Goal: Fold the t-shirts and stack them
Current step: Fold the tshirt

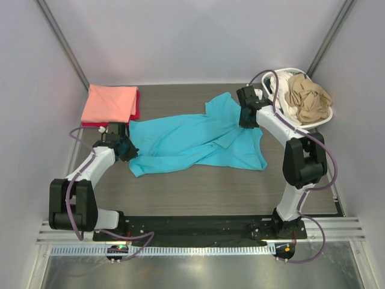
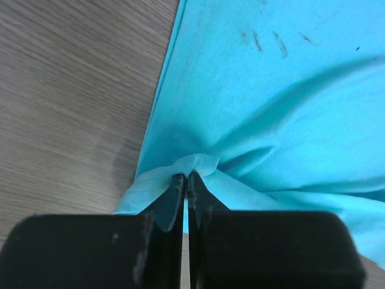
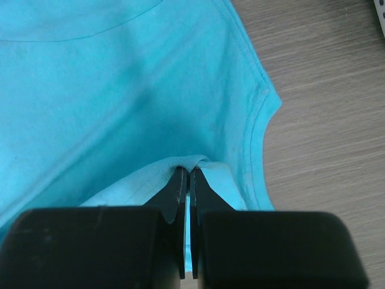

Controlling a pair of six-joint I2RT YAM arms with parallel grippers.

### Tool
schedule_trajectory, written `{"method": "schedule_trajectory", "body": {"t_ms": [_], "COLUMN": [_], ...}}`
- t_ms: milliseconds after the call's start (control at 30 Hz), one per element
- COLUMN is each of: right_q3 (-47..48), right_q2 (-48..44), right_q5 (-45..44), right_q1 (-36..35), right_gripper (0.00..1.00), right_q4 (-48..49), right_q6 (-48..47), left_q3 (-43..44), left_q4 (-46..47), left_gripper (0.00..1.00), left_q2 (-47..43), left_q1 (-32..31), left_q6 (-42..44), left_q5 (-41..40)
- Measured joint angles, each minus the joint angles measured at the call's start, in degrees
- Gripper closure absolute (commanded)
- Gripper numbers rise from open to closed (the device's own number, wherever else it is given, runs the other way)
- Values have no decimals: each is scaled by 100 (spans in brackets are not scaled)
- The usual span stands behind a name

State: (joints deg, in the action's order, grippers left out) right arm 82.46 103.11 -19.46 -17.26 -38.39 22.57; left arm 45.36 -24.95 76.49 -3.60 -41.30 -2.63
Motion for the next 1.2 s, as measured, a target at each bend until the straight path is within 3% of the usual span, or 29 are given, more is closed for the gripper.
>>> {"method": "schedule_trajectory", "body": {"t_ms": [33,67,100,133,167,200,233,300,400,533,700,833,1067,1200], "right_q3": [81,205,273,396,501,625,706,734,439,-756,-2398,-3204,-3985,-4247], "right_q2": [98,245,326,439,540,649,702,706,389,-713,-2337,-2968,-3224,-3141], "right_q5": [-2,-7,-2,-13,-9,-22,-37,-127,-216,-125,608,1067,1714,1978], "right_q1": [13,15,26,33,44,50,50,52,68,236,1091,1545,1502,1502], "right_gripper": [92,68,67,35,25,18,11,6,4,2,2,2,6,11], "right_q4": [-4,-7,-7,-39,-37,-50,-66,-90,-68,85,391,509,824,1051], "right_q6": [-17,-39,-33,-118,-127,-181,-234,-269,-179,131,588,848,1086,1158], "left_q3": [59,101,157,212,254,291,302,236,-33,-651,-1528,-2149,-2441,-2688], "left_q4": [15,24,28,13,0,-9,-15,-15,-20,-17,-195,-339,-374,-101], "left_gripper": [100,87,75,62,49,28,21,12,11,12,18,21,28,42], "left_q2": [122,216,313,369,389,361,278,-66,-918,-2068,-2844,-3375,-3447,-3250], "left_q1": [0,0,0,0,0,0,-2,0,0,0,0,-2,-31,-31], "left_q6": [7,15,50,70,122,151,162,109,44,-236,-640,-920,-1204,-1261], "left_q5": [37,59,79,114,153,177,190,157,44,-83,-81,-76,-52,-24]}}
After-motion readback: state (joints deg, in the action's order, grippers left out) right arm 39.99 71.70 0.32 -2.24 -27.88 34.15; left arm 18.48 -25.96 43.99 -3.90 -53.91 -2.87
